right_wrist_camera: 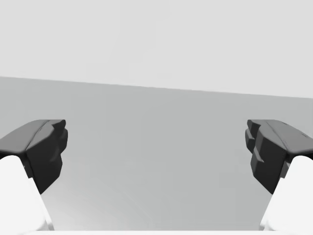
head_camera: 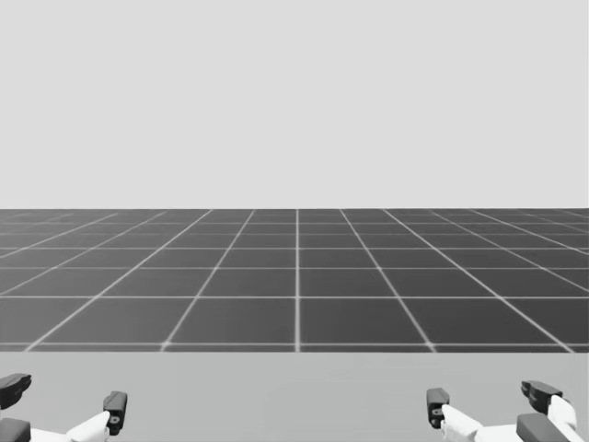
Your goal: Lift the pudding box off the table.
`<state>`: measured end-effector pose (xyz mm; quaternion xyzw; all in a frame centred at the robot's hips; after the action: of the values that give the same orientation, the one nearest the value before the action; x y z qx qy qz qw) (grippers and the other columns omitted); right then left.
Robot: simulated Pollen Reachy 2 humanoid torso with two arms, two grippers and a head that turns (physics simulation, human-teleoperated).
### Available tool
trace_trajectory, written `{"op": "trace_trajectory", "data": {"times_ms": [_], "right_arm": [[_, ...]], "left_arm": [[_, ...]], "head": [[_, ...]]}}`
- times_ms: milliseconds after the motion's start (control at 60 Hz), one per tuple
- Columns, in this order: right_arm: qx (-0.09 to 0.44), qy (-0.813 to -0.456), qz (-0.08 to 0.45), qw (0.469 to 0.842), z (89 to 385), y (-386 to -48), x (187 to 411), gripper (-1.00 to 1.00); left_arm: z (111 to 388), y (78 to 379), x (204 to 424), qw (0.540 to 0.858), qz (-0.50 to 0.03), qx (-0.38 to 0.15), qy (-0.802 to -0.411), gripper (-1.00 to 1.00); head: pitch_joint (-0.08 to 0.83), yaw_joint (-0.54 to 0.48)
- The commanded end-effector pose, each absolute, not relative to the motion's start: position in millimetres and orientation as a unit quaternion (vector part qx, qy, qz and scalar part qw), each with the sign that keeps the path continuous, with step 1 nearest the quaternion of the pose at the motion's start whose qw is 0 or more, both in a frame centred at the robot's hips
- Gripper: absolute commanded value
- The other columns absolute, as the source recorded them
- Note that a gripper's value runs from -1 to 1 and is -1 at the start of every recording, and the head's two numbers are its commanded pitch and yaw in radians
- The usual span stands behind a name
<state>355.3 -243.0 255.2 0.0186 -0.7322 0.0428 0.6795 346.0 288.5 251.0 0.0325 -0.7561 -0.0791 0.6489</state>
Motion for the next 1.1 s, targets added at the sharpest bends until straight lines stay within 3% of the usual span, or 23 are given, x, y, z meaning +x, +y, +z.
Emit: {"op": "trace_trajectory", "data": {"times_ms": [17,150,700,883,1100], "right_arm": [[0.015,-0.738,0.03,0.674,255.5,-240.7,353.5,-1.0],[0.016,-0.735,0.047,0.677,259.1,-240.8,352.2,-1.0],[-0.01,-0.737,0.056,0.674,256.4,-240.1,353.5,-1.0],[-0.013,-0.735,0.058,0.676,254.9,-238.9,354.1,-1.0],[-0.016,-0.735,0.06,0.675,254.4,-238.2,354.4,-1.0]], "left_arm": [[250.7,288.6,345.5,0.649,-0.083,0.032,-0.756,-1.0],[251.0,288.1,344.8,0.648,-0.083,0.032,-0.756,-1.0],[252.0,287.7,344.0,0.647,-0.088,0.034,-0.757,-1.0],[253.2,287.3,343.0,0.646,-0.09,0.034,-0.757,-1.0],[255.7,287.5,341.2,0.643,-0.09,0.031,-0.76,-1.0]], "head": [[0.004,0.01],[0.033,0.0],[0.393,-0.02],[0.516,-0.07],[0.593,-0.16]]}}
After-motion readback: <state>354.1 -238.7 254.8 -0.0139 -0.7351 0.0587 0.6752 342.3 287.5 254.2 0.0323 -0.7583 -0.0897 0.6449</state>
